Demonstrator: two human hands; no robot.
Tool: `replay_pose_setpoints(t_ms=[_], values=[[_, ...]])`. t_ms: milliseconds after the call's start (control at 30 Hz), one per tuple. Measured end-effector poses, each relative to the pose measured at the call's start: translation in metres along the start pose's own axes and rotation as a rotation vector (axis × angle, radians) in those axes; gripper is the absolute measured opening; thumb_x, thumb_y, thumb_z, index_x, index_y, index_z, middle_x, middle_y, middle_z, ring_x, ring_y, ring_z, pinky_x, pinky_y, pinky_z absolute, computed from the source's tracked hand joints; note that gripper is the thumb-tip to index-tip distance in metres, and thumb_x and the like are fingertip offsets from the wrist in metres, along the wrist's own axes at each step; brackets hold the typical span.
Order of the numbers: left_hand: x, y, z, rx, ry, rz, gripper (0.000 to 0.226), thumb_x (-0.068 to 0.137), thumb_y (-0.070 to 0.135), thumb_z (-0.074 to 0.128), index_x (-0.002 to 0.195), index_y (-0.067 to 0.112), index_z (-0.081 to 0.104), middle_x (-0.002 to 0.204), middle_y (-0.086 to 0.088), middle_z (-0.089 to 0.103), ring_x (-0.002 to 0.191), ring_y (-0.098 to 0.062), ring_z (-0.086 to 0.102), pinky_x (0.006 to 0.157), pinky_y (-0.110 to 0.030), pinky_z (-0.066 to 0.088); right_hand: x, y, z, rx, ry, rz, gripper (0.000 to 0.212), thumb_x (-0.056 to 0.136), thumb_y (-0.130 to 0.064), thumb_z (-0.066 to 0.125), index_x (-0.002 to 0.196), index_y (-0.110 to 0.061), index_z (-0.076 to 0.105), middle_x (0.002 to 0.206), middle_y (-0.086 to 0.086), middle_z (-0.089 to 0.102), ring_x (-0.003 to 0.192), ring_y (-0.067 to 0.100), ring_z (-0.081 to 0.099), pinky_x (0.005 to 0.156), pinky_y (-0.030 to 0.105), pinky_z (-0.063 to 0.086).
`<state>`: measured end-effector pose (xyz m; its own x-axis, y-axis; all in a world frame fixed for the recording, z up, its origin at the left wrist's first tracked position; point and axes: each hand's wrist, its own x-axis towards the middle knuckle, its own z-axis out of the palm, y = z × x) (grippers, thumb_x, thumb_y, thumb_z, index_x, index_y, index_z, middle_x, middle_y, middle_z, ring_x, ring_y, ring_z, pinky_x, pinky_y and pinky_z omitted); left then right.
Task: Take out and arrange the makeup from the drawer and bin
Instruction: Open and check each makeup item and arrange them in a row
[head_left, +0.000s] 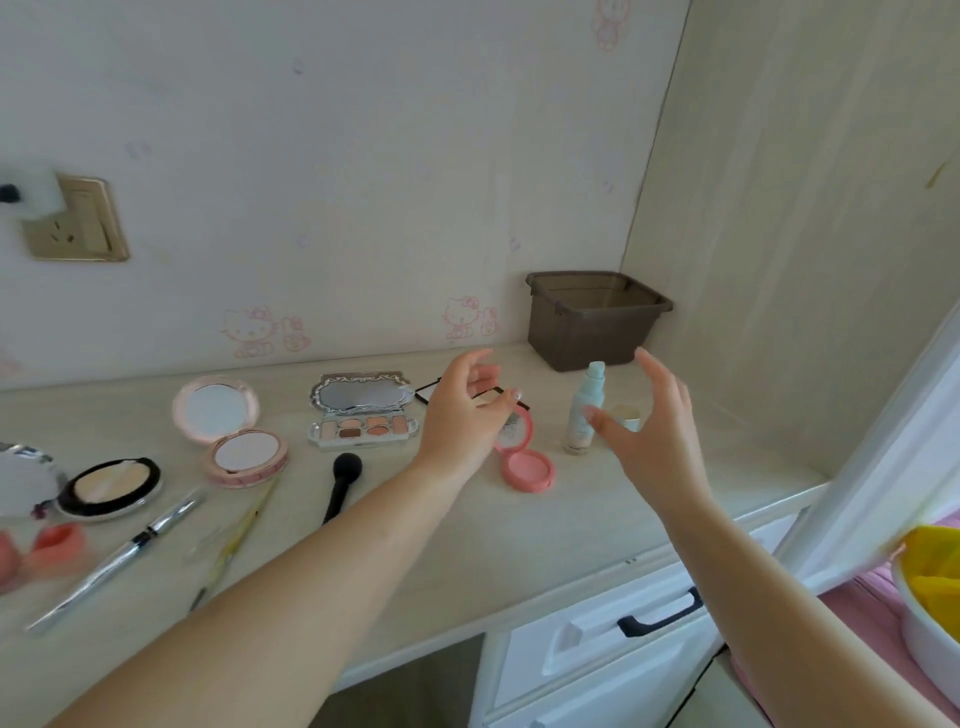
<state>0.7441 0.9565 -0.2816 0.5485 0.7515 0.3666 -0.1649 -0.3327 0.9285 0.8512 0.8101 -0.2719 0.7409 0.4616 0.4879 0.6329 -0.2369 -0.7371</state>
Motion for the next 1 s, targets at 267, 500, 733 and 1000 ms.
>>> replay_pose_setpoints(t_ms=[267, 500, 733, 1000], values=[[-0.03, 0.009, -0.082, 0.003, 0.106, -0.01, 0.039, 0.082, 0.009, 0.07, 0.116, 0.021, 0.055, 0.097, 0.013, 0.06, 0.093, -0.002, 0.058, 0.08, -0.016, 0.049, -0.032, -0.07, 0.061, 0.146, -0.177, -0.082, 0.074, 0.076, -0.032, 0.074, 0.139, -0.033, 0.035, 0.125, -0.02, 0.035, 0.108, 0.01, 0.047, 0.09, 0.02, 0.038], [-0.049, 0.012, -0.151, 0.077, 0.2, -0.043, 0.035, 0.083, 0.01, 0.068, 0.111, 0.025, 0.055, 0.099, 0.013, 0.061, 0.1, -0.007, 0.059, 0.084, -0.018, 0.05, -0.052, -0.101, 0.101, 0.137, -0.298, -0.093, 0.073, 0.081, -0.036, 0.069, 0.142, -0.035, 0.029, 0.141, -0.01, 0.035, 0.131, 0.009, 0.03, 0.094, 0.02, 0.023], [-0.025, 0.001, -0.172, 0.061, 0.219, -0.109, 0.038, 0.084, 0.014, 0.068, 0.117, 0.026, 0.054, 0.102, 0.012, 0.061, 0.086, -0.013, 0.057, 0.087, -0.051, 0.05, -0.029, -0.11, 0.138, 0.213, -0.351, -0.115, 0.074, 0.081, -0.028, 0.071, 0.142, -0.03, 0.03, 0.143, -0.004, 0.035, 0.129, 0.005, 0.031, 0.091, 0.01, 0.022], [0.058, -0.007, -0.166, 0.068, 0.21, -0.056, 0.036, 0.084, 0.013, 0.068, 0.114, 0.028, 0.054, 0.102, 0.013, 0.061, 0.098, -0.005, 0.06, 0.078, -0.013, 0.047, 0.044, -0.112, 0.176, 0.244, -0.37, -0.103, 0.074, 0.081, -0.035, 0.07, 0.142, -0.033, 0.029, 0.146, -0.008, 0.033, 0.135, 0.006, 0.029, 0.101, 0.019, 0.023]])
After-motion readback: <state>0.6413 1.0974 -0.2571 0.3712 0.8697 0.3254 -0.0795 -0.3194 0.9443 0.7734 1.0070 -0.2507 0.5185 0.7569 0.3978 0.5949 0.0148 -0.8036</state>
